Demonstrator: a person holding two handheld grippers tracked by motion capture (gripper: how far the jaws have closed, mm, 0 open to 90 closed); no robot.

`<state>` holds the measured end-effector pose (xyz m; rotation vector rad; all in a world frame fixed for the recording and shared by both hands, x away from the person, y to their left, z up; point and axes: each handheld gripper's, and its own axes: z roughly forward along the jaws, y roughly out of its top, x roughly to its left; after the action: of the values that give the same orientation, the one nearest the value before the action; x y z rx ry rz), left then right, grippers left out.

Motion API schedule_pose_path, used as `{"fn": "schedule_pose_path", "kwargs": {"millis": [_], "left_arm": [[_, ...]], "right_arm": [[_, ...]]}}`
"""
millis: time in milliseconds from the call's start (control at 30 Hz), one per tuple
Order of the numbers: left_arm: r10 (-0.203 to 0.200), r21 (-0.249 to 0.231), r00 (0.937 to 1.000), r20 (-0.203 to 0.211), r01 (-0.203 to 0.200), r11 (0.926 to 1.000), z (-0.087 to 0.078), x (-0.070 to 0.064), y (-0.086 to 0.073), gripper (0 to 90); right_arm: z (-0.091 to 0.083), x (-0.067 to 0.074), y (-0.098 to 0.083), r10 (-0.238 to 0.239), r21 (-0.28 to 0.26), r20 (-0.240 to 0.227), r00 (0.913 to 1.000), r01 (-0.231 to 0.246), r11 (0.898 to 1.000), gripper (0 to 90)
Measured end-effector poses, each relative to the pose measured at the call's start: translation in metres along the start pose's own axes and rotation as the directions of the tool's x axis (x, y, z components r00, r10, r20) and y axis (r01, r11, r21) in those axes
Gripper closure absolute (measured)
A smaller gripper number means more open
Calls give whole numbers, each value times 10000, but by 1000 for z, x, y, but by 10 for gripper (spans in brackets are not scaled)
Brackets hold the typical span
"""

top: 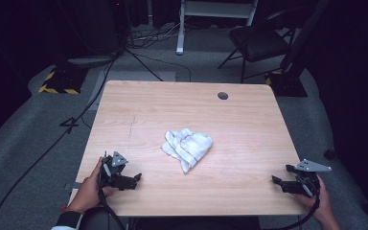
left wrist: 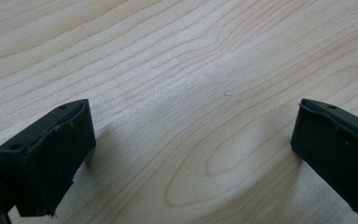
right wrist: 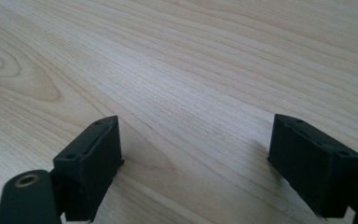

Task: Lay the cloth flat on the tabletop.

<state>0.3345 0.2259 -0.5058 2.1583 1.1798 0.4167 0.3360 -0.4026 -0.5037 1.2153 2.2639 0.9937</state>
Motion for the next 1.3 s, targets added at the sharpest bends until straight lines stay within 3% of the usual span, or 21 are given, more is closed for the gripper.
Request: {"fn": "schedule_pose_path", "kwargs": {"millis": [167, 400, 467, 533, 600, 700, 833, 1033, 1233, 1267, 1300], "left_arm": [[16, 2, 10000, -3, -16, 10000, 0, 0, 0, 0], [652, -13, 9969, 431, -653, 9979, 0, 4, 1, 3], [998, 8, 9930, 627, -1000, 9950, 1, 7, 2, 3], [1245, -31, 9878, 941, -1247, 9922, 3, 9, 4, 4], [1568, -44, 9798, 1239, -1575, 9875, 4, 11, 6, 3], [1718, -28, 9747, 1429, -1732, 9849, 8, 11, 11, 3], [2033, -88, 9645, 1686, -2048, 9788, 15, 10, 19, 3], [2266, -138, 9553, 1898, -2282, 9735, 32, 5, 37, 3], [2318, -125, 9526, 1971, -2340, 9722, 44, -1, 52, 3], [2340, -117, 9520, 1973, -2364, 9716, 48, -3, 56, 3], [2379, -147, 9514, 1955, -2397, 9707, 51, -4, 60, 4]], "right_arm": [[0, 0, 0, -27, 16, 3, 10000, 27, 10000, 165], [1, 3, 3, -333, 59, -139, 9993, 334, 9994, 163], [1, 3, 5, -609, 212, -201, 9979, 613, 9979, 165], [1, 3, 8, -534, 497, -424, 9977, 555, 9972, 199], [3, 2, 11, -438, 409, -680, 9967, 466, 9981, 254], [4, 6, 21, -808, 93, -849, 9931, 819, 9966, 295], [5, 14, 43, -1531, -200, -1009, 9830, 1519, 9882, 319], [20, 34, 75, -2322, -275, -1339, 9634, 2306, 9726, 345], [41, 61, 108, -3012, -638, -1604, 9400, 2946, 9535, 374], [41, 61, 108, -3012, -638, -1604, 9400, 2946, 9535, 374], [52, 73, 119, -3141, -762, -1823, 9317, 3051, 9493, 389]]}}
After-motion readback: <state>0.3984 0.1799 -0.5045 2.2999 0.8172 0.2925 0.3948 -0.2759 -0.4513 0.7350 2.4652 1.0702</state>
